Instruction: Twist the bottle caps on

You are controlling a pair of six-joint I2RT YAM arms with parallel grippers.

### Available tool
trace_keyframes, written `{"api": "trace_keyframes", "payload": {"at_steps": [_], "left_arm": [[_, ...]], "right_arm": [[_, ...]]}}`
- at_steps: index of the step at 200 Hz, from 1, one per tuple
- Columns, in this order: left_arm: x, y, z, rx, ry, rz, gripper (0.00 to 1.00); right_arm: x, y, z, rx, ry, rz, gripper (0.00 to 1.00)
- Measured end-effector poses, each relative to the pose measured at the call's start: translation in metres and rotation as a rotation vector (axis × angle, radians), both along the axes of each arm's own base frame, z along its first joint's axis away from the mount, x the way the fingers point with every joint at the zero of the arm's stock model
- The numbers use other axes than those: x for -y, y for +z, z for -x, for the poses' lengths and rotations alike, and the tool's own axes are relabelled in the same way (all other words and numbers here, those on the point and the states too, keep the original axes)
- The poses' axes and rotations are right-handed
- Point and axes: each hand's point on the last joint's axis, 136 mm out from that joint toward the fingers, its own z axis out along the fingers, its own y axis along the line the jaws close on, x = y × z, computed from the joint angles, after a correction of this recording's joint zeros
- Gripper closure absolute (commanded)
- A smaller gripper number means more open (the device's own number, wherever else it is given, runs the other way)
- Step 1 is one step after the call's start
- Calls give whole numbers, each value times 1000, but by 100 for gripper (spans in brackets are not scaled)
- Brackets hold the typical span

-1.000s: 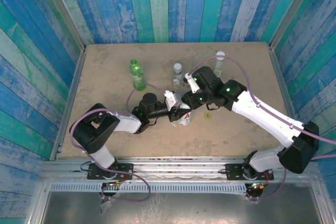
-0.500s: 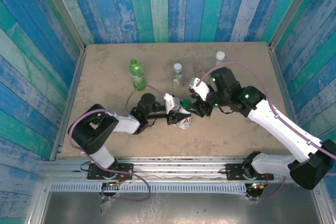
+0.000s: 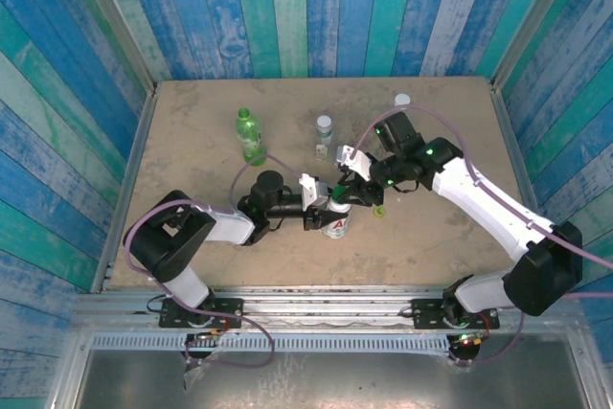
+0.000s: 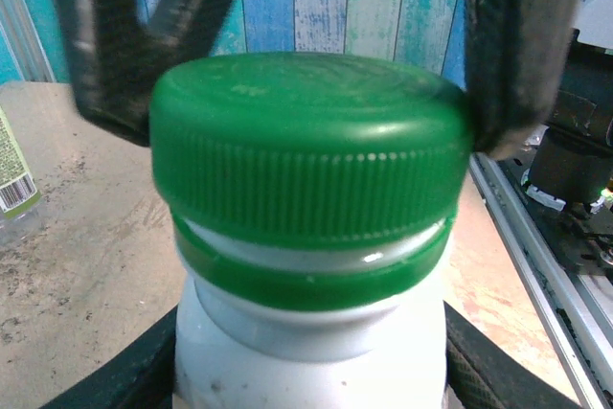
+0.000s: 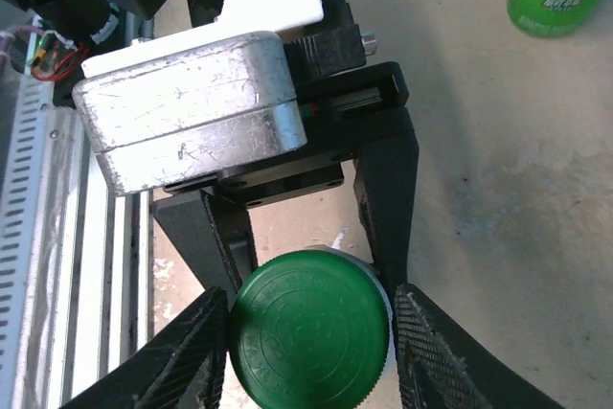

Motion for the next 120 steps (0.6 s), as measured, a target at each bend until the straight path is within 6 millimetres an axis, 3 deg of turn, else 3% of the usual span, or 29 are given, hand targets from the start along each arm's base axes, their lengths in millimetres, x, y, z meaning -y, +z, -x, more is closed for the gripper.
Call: {"api": "trace_keyframes", "payload": {"at_steps": [50, 68, 89, 120], "left_arm": [[-1, 0, -2, -8, 10, 1, 47], [-2, 0, -5, -17, 34, 0, 47], [-3, 0, -9, -28, 73, -7, 47], [-4, 0, -11, -34, 100, -26, 47]], "right_arm": [[-1, 0, -2, -14, 8, 4, 71], [-2, 0, -3, -30, -8, 5, 70], [-3, 0, -5, -50, -65, 17, 68], [-5, -1, -5, -52, -255, 52, 76]]}}
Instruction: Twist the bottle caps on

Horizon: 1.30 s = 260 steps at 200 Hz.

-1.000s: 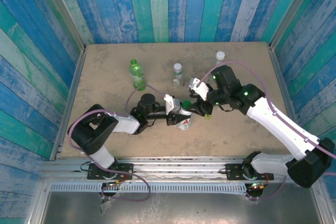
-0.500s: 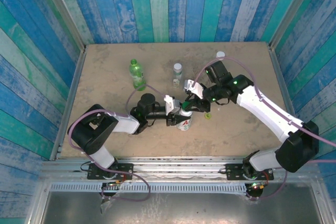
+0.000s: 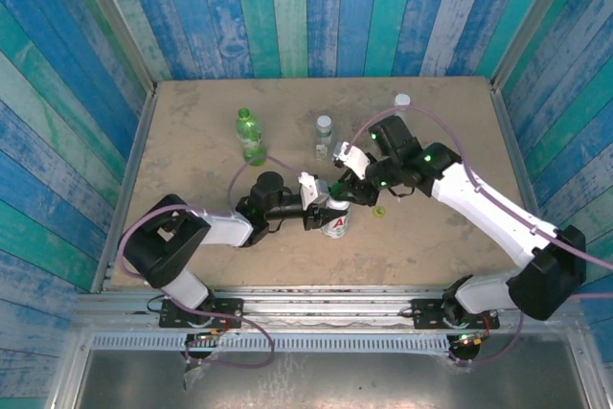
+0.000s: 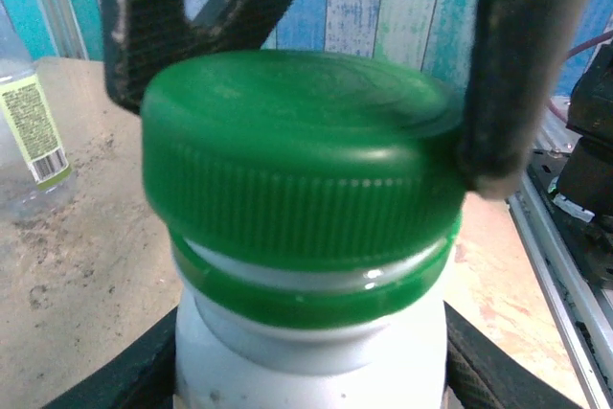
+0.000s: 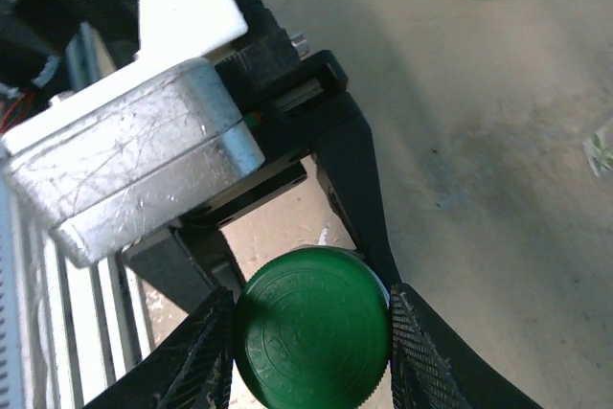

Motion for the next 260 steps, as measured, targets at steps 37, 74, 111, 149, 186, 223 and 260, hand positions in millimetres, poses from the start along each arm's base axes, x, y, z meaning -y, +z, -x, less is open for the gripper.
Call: {"api": "trace_keyframes", "payload": {"at_steps": [37, 74, 111, 149, 186, 223, 260], "left_arm": [[-1, 0, -1, -6, 22, -14, 47], [0, -1, 0, 2, 22, -24, 47], [0, 0, -2, 21, 40, -31, 47], [-5, 0, -11, 39, 85, -41, 46], [-4, 1, -6, 62, 51, -42, 46], [-2, 1, 1, 85, 3, -42, 46], [-2, 1, 4, 92, -19, -42, 46]], "right_arm": [[0, -2, 0, -59, -318, 45, 83], [0, -1, 1, -107, -540, 97, 74], [3, 1, 2, -95, -550, 122, 44], [10, 16, 10, -19, -417, 110, 30], [17, 38, 17, 135, -188, 87, 33], [9, 34, 23, 207, 64, 87, 38], [2, 15, 5, 197, 162, 127, 41]]}}
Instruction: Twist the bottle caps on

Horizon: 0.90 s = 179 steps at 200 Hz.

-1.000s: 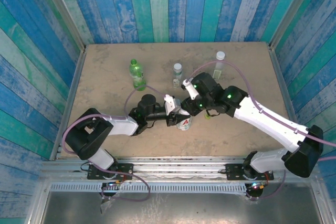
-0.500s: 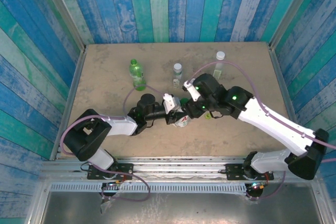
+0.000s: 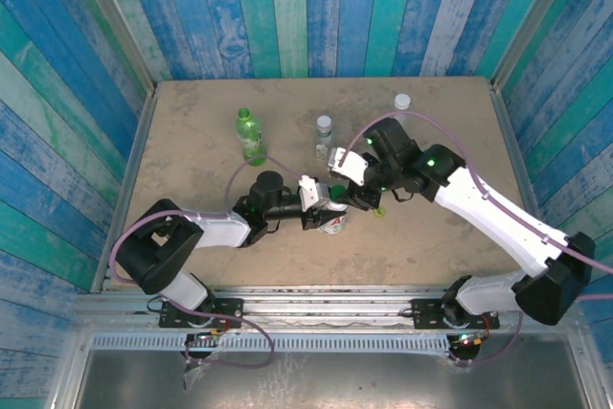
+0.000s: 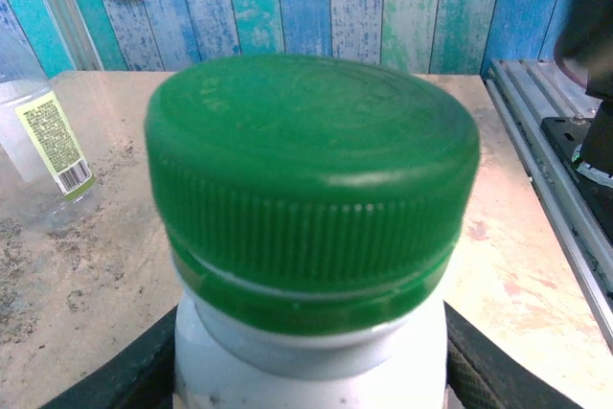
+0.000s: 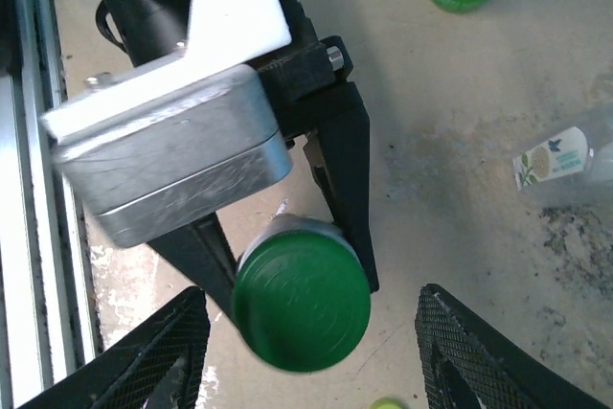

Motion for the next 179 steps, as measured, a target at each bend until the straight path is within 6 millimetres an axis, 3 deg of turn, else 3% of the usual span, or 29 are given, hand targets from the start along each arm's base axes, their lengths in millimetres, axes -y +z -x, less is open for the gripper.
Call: {"api": "trace_keyframes", "payload": {"at_steps": [46, 111, 128, 179], "left_arm": [[0, 0, 1, 2, -4, 0, 46], [0, 0, -1, -10, 9, 1, 46], [-1, 0, -4, -18, 33, 2, 47], [-2, 1, -16, -29, 123, 9, 47]], "right_arm": [[-4, -14, 0, -30, 58, 33, 51], [-2, -15, 1, -57, 43, 29, 80], [-2, -15, -2, -92, -34, 18, 96], [-1, -15, -9, -109, -466, -21, 100]]}}
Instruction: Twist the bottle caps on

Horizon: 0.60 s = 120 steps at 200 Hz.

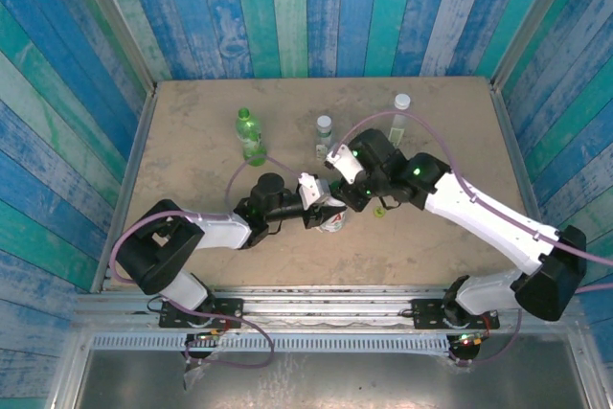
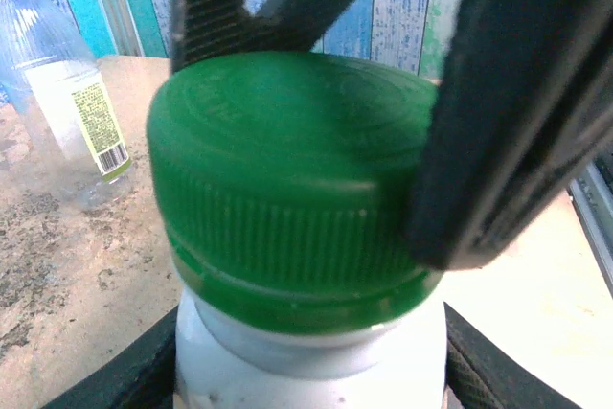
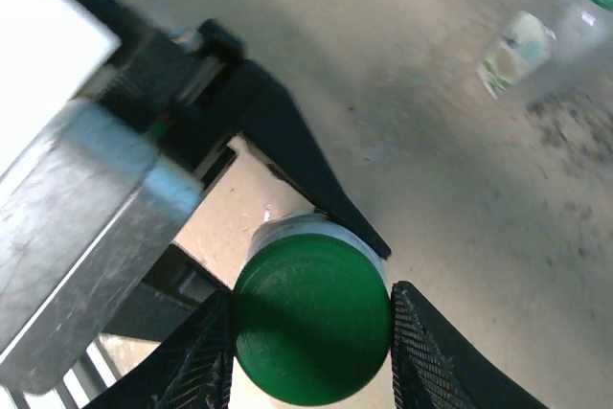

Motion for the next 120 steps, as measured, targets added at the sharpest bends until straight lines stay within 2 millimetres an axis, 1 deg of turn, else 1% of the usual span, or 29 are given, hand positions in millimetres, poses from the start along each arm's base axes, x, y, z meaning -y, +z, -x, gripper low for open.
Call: {"api": "trace_keyframes", "payload": {"at_steps": [20, 36, 54, 60, 72, 86, 100, 120], "left_arm": [[0, 0, -1, -2, 11, 1, 47], [-1, -1, -2, -6, 21, 3, 47], [-2, 0, -4, -3, 38, 3, 46], [-3, 0, -5, -2, 43, 2, 46], [-3, 0, -6, 2, 48, 0, 46], [-5, 1, -6, 5, 52, 0, 46], [-7, 0, -8, 5, 57, 0, 46], [-8, 0, -7, 8, 38, -1, 46]], "right_arm": [[1, 0, 1, 0, -165, -3, 99], [1, 0, 1, -3, -252, -12, 94], [3, 1, -1, 0, -312, -20, 80], [3, 2, -2, 1, -320, -23, 72], [3, 3, -2, 3, -303, -21, 54], [2, 5, -1, 14, -243, -16, 42], [5, 12, 3, 39, -163, -19, 38], [12, 29, 6, 74, -44, -63, 38]]}}
